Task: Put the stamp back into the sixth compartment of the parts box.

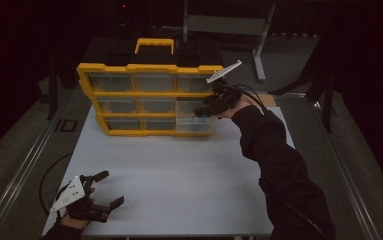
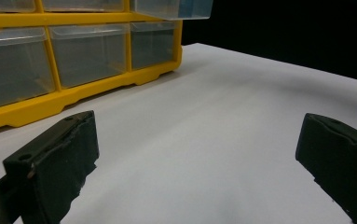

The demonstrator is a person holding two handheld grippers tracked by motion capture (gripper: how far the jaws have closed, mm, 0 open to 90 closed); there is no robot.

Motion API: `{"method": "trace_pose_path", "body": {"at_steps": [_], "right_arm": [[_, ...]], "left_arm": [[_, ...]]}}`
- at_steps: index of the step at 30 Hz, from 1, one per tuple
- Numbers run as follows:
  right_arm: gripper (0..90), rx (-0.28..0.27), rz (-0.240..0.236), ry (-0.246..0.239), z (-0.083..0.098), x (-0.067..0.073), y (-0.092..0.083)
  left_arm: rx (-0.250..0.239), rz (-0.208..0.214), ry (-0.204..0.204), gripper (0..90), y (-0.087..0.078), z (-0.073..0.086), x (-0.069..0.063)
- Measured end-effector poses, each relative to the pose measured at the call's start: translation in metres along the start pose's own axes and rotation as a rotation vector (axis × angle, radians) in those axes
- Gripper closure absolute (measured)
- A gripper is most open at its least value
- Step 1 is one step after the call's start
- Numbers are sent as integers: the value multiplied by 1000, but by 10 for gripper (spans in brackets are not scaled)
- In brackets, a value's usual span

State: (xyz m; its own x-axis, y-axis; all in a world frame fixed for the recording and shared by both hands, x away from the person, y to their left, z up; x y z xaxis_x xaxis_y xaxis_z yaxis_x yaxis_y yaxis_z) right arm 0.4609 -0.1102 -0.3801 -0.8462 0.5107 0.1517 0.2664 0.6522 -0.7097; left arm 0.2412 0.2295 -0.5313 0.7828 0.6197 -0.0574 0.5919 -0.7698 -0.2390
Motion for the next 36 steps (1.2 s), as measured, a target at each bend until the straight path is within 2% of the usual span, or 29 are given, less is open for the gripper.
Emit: {"method": "trace_pose_path", "body": {"at_steps": [3, 8, 10, 19, 24, 32, 36], "right_arm": [[259, -13, -3, -1, 0, 2, -3], [102, -34, 0, 17, 3, 4, -9], [91, -35, 8, 14, 4, 5, -11], [79, -57, -34, 13, 7, 7, -16], [79, -80, -24, -1, 6, 6, -18], [80, -85, -27, -38, 11, 10, -21], [85, -79, -28, -37, 16, 10, -24]], "left_arm": [[0, -2, -1, 5, 0, 0, 0], [0, -1, -1, 4, 0, 0, 0], [1, -2, -1, 4, 0, 0, 0], [3, -7, -5, 5, 2, 0, 1], [3, -16, -4, 4, 2, -1, 1], [12, -21, 0, 5, 2, 1, 1], [10, -24, -2, 4, 1, 1, 1]]}}
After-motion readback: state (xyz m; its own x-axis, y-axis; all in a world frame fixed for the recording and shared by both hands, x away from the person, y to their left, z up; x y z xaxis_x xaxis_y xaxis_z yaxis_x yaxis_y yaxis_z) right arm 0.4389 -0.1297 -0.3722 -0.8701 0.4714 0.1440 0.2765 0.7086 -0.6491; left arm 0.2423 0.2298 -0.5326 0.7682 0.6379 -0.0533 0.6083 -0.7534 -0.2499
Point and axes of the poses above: each handheld gripper's, and its own axes: y roughly forward along the jaws, z roughly out of its underside, x roughly to its left, the point moved 5 cm from there along y, roughly forward along the jaws, and after that the axes turned 2 degrees about y, right-handed, at the moved point
